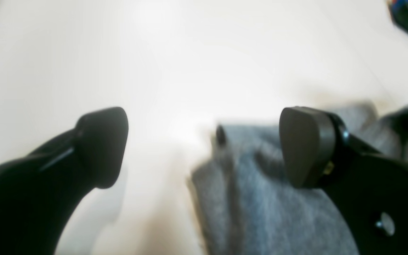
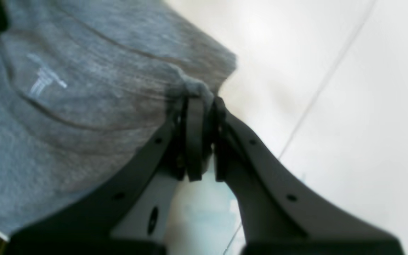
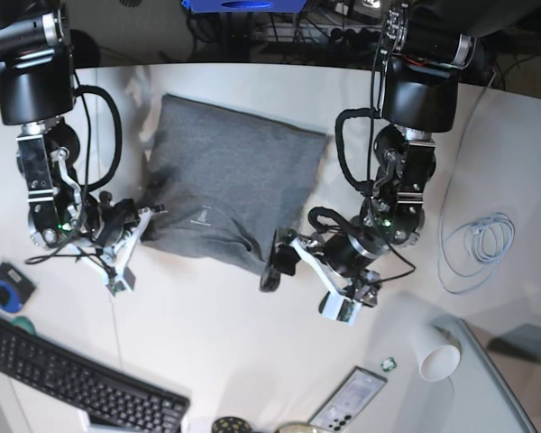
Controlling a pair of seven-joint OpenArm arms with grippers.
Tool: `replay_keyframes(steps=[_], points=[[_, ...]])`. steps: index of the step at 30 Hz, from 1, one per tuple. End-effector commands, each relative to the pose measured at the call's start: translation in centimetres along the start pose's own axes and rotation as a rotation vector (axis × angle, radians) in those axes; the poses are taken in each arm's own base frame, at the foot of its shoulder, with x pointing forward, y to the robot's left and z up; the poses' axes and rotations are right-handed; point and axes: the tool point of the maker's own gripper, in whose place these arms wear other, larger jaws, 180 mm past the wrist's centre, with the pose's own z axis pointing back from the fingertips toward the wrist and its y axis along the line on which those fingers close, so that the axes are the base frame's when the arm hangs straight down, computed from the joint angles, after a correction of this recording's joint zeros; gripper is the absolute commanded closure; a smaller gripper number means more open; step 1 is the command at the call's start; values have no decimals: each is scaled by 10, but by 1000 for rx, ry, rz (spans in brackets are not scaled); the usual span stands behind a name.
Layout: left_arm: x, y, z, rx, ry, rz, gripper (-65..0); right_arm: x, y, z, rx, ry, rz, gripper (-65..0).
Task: Layout the t-shirt on the table in an organized manner, then fold the t-shirt properly
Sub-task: 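Move both grippers to the opposite edge of the shirt and grasp it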
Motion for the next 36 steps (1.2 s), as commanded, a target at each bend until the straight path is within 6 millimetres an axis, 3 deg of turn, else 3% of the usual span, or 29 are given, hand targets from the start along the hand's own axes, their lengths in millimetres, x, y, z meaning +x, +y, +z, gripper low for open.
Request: replay_keyframes(steps=[1, 9, 16, 20, 21, 23, 25, 27, 30, 32, 34, 36], points=[[14, -7, 7, -18, -55, -17, -650, 20, -7, 7, -14, -52, -1, -35], [-55, -54, 66, -64, 30, -9, -650, 19, -7, 8, -15, -51, 1, -32], [-99, -56, 97, -65, 132, -6, -650, 16, -7, 6, -16, -42, -4, -36], [-122, -48, 101, -55, 191, 9, -543, 15, -6, 5, -13, -41, -7, -53], [-126, -47, 101, -53, 200, 14, -522, 15, -6, 5, -13, -41, -7, -80], [-130, -47, 101, -52, 210, 21, -492, 17, -6, 7, -14, -49, -4, -194], [-133, -50, 101, -59, 216, 21, -487, 24, -5, 11, -17, -73, 6, -314], [-135, -59, 99, -85, 225, 13, -487, 34, -4, 22, -24, -117, 28, -393], [-138, -67, 100, -105, 233, 9, -487, 44, -6, 52, -50, -215, 24, -404], [-137, -69, 100, -109, 230, 7, -487, 36, -1, 72, -62, -228, 25, -404], [-137, -70, 104, -105, 226, 12, -487, 17, 12, 83, -56, -191, 39, -396], [-127, -73, 104, -109, 202, 2, -487, -6, 23, 84, -38, -154, 37, -342]])
